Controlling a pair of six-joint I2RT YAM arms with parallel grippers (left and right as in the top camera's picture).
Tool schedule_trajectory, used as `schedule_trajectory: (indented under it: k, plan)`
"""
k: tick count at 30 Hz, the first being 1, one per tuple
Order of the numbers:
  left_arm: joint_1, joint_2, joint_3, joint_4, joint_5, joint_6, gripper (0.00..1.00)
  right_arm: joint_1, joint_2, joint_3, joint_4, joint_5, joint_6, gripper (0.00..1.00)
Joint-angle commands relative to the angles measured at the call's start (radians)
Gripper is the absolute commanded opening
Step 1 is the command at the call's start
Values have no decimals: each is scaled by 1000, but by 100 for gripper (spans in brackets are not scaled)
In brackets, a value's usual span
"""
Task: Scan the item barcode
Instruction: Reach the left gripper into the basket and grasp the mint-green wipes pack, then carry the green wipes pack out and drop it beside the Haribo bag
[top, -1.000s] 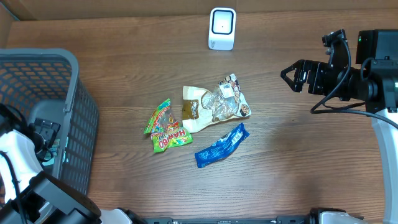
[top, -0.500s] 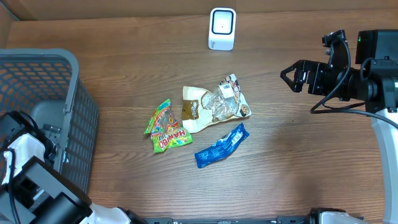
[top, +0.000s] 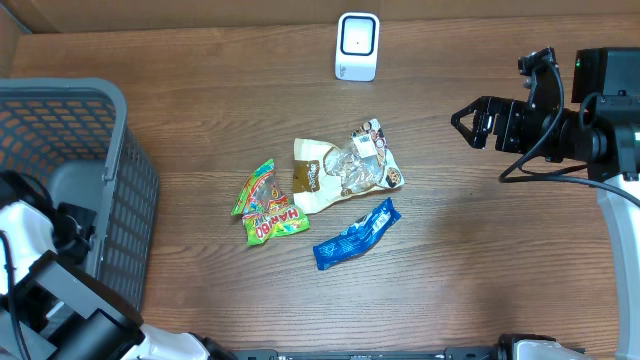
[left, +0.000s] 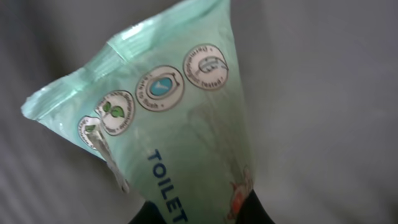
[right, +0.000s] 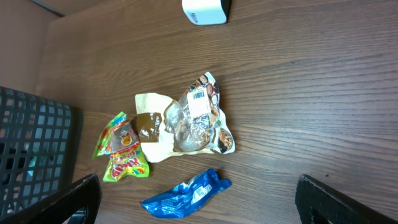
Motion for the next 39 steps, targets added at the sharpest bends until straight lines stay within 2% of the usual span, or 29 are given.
schedule_trajectory:
  k: [1, 5, 8, 10, 13, 17, 21, 26, 30, 33, 39]
  plan:
    - [-1, -6, 255, -137, 152, 82, 4, 4, 2, 10, 5, 3, -6, 100]
    - [-2, -6, 665, -421, 348, 186, 4, 4, 2, 10, 5, 3, -4, 100]
    - [-32, -10, 951, -607, 415, 257, 4, 4, 2, 10, 6, 3, -4, 100]
    - [-85, -27, 1082, -697, 422, 301, 4, 4, 2, 10, 6, 3, -4, 100]
    - [-169, -58, 1137, -741, 432, 352, 4, 4, 2, 10, 6, 3, -4, 100]
    - [-315, -101, 1136, -785, 491, 425, 4, 4, 2, 10, 6, 3, -4, 100]
    - [-508, -106, 1134, -784, 491, 489, 4, 4, 2, 10, 6, 3, -3, 100]
    - [-732, -95, 1070, -784, 416, 491, 4, 4, 2, 10, -2, 3, -4, 100]
    - [-863, -92, 932, -765, 336, 482, 4, 4, 2, 10, -2, 3, -4, 100]
    - [-940, -92, 806, -716, 333, 474, 4, 4, 2, 10, -1, 3, -4, 100]
    - [-1094, -92, 463, -509, 331, 412, 4, 4, 2, 10, -8, 3, -3, 100]
